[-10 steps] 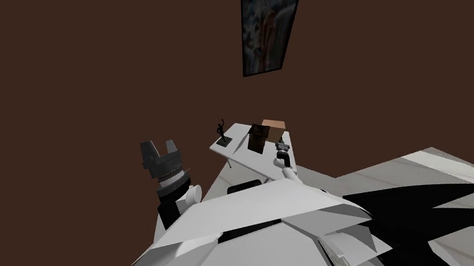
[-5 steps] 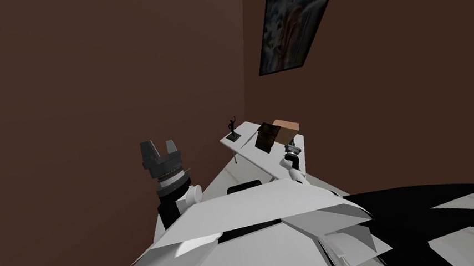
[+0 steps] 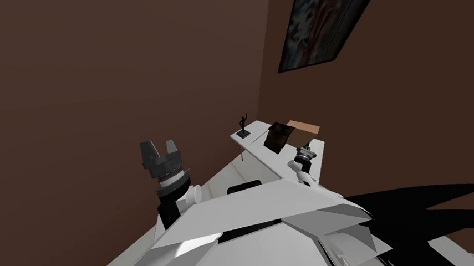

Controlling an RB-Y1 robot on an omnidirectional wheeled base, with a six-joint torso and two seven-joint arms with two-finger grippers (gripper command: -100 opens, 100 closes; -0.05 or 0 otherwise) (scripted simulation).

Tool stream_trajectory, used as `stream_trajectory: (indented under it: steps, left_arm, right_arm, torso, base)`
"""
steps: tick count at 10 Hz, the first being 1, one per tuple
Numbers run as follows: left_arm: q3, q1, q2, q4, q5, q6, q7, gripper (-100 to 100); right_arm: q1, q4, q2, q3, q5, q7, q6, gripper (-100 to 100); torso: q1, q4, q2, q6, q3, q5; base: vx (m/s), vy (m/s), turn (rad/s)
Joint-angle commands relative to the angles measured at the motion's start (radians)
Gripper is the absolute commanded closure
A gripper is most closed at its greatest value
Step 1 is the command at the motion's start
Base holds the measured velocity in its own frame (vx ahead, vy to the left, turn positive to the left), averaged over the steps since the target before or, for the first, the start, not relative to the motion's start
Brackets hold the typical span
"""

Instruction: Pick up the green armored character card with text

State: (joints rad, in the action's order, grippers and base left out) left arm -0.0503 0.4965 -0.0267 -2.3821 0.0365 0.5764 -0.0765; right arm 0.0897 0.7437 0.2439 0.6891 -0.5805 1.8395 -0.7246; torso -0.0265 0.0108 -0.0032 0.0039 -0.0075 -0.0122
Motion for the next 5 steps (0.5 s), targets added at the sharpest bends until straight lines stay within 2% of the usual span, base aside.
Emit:
stream_trajectory:
  steps: [1, 2, 3, 4, 5]
  left_arm:
    - [0.0, 0.0, 0.0, 0.0, 0.0, 0.0, 0.0, 0]
    - [0.0, 0.0, 0.0, 0.0, 0.0, 0.0, 0.0, 0]
    - [0.0, 0.0, 0.0, 0.0, 0.0, 0.0, 0.0, 0]
    - [0.0, 0.0, 0.0, 0.0, 0.0, 0.0, 0.0, 0]
    - [0.0, 0.0, 0.0, 0.0, 0.0, 0.0, 0.0, 0]
  right_arm:
    - [0.0, -0.038, 0.025, 0.013, -0.035, 0.002, -0.023, 100]
    - [-0.007, -0.063, 0.054, 0.048, -0.074, 0.023, -0.04, 100]
    - [-0.007, -0.064, 0.054, 0.048, -0.089, 0.023, -0.04, 100]
    - [-0.017, -0.037, 0.041, 0.045, -0.077, 0.024, -0.028, 100]
    - [-0.016, -0.039, 0.041, 0.045, -0.079, 0.025, -0.03, 0]
  torso:
    - [0.0, 0.0, 0.0, 0.0, 0.0, 0.0]
    - [0.0, 0.0, 0.0, 0.0, 0.0, 0.0]
    - [0.0, 0.0, 0.001, 0.001, 0.001, 0.0]
    - [0.0, 0.0, 0.0, 0.0, 0.0, 0.0]
    - [-0.001, 0.001, -0.003, 0.002, -0.002, 0.0]
  base:
    - [-0.093, 0.035, 0.342]
    - [-0.114, 0.043, 0.45]
    - [-0.1, 0.038, 0.34]
    - [-0.035, 0.013, 0.053]
    - [-0.008, 0.003, -0.01]
